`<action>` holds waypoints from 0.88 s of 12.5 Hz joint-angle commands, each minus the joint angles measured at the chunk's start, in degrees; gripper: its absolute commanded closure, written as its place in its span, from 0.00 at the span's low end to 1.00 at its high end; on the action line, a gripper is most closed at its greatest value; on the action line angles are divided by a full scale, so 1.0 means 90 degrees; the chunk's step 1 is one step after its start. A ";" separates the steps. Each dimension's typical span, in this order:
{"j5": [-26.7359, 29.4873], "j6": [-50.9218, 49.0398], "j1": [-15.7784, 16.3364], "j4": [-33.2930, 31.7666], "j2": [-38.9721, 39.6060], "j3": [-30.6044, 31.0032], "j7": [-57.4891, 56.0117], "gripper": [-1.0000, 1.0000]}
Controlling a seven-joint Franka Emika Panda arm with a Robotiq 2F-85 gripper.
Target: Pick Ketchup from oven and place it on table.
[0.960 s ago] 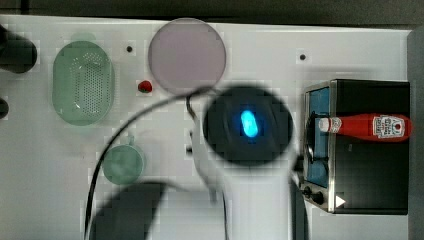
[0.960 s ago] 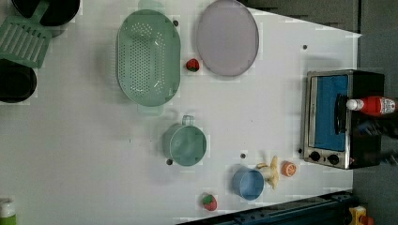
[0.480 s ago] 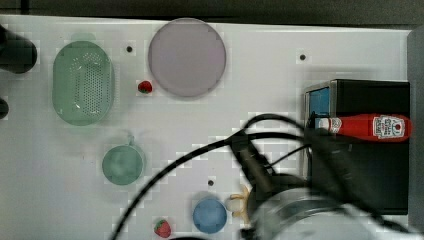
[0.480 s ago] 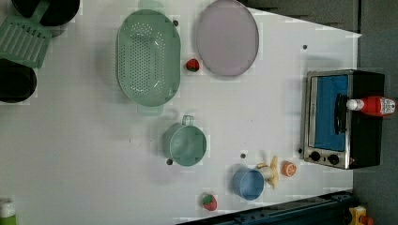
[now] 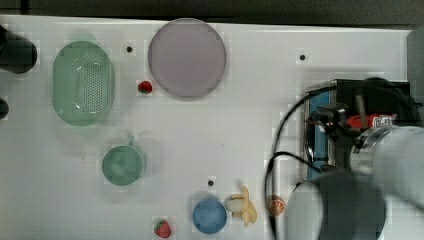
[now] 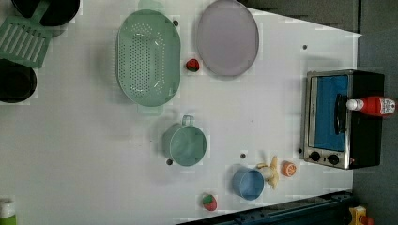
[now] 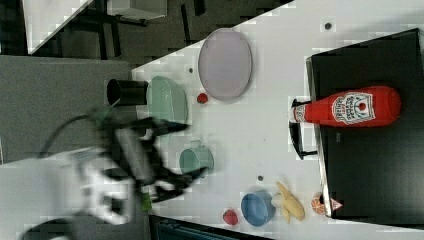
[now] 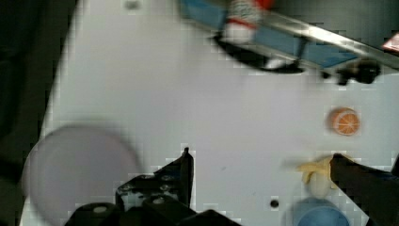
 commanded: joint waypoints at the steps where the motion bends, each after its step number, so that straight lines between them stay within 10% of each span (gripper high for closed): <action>1: -0.0053 0.0497 -0.0266 0.0086 0.0320 -0.0578 0.0009 0.00; 11: 0.0542 0.2126 -0.0556 0.1100 0.3024 -0.1454 0.0004 0.00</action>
